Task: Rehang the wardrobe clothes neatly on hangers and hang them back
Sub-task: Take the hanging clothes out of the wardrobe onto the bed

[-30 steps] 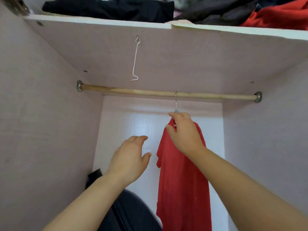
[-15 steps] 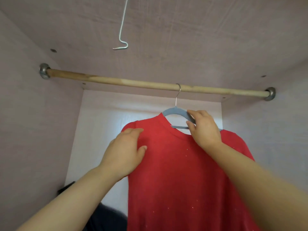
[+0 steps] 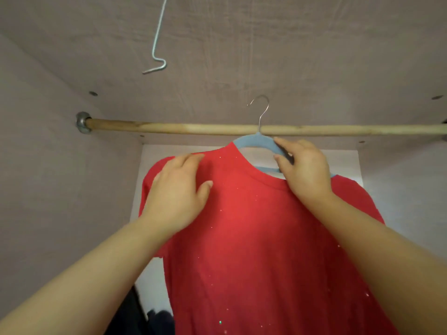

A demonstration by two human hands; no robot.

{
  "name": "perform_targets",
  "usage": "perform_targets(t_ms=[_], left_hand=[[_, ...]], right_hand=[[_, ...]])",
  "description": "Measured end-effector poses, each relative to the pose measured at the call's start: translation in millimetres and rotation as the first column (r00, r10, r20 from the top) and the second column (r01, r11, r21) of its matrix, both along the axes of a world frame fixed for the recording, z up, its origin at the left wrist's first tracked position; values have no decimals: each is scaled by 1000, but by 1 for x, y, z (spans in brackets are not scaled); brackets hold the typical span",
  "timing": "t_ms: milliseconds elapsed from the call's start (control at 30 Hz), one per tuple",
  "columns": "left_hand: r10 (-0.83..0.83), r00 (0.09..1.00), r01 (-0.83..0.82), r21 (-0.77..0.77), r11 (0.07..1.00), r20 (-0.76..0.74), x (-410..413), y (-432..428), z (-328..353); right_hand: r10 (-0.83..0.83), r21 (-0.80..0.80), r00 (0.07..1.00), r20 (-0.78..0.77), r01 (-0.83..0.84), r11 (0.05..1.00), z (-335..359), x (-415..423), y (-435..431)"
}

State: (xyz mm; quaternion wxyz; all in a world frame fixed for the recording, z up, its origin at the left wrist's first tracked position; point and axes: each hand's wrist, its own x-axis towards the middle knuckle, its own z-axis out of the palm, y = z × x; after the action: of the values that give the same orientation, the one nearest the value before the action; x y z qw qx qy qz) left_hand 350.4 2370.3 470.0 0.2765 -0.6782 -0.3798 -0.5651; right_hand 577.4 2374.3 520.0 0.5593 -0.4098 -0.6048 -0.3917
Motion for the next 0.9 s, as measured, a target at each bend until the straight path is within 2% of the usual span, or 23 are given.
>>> perform_targets(t_ms=[200, 333, 500, 733, 900], left_hand=[[60, 996, -62, 27, 998, 59, -29, -14, -49], [67, 996, -59, -133, 989, 56, -55, -29, -133], [154, 977, -100, -322, 941, 148, -83, -63, -253], [381, 890, -193, -550, 813, 250, -97, -134, -385], [581, 768, -273, -683, 678, 270, -103, -205, -451]], right_hand=[[259, -66, 963, 78, -254, 965, -75, -45, 0], [366, -156, 923, 118, -347, 925, -158, -73, 0], [487, -327, 868, 99, -434, 840, -270, -103, -6], [680, -553, 733, -12, -572, 606, -402, -139, -32], [796, -647, 601, -73, -636, 421, -472, -171, -64]])
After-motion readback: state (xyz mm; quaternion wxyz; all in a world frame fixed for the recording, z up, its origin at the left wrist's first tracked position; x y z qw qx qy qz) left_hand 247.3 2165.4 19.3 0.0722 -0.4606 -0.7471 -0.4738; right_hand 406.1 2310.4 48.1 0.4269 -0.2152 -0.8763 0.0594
